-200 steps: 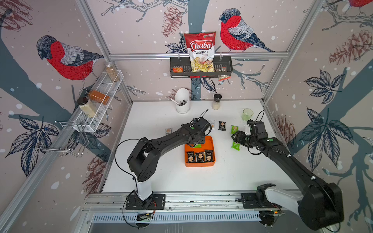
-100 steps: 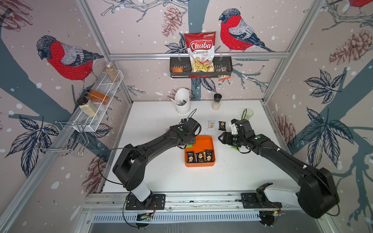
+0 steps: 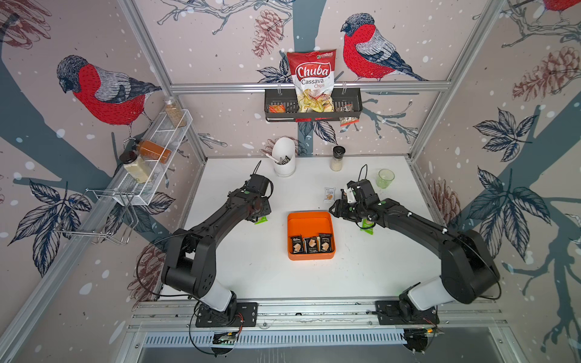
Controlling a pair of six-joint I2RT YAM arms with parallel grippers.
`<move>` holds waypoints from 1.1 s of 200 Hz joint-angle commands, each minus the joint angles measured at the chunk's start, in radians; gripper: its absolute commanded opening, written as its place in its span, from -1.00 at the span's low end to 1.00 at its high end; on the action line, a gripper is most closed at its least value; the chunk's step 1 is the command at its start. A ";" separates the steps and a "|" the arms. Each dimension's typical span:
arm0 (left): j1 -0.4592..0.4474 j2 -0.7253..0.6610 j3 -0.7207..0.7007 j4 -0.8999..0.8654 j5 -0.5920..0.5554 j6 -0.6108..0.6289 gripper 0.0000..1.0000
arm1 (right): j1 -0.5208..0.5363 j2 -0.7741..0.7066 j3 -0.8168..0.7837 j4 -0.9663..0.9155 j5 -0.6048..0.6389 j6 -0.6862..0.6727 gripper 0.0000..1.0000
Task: Take the cookies out of the storage box
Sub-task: Place the cookie at the center of the board.
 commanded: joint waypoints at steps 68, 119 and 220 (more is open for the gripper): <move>0.174 0.210 0.108 0.094 0.005 0.223 -0.15 | -0.041 0.182 0.177 0.035 -0.003 0.021 0.30; 0.180 0.302 0.149 0.114 -0.005 0.270 -0.13 | -0.078 0.251 0.248 0.013 -0.018 0.010 0.30; 0.180 0.269 0.173 0.080 0.023 0.223 0.40 | -0.091 0.205 0.228 -0.011 -0.016 -0.028 0.33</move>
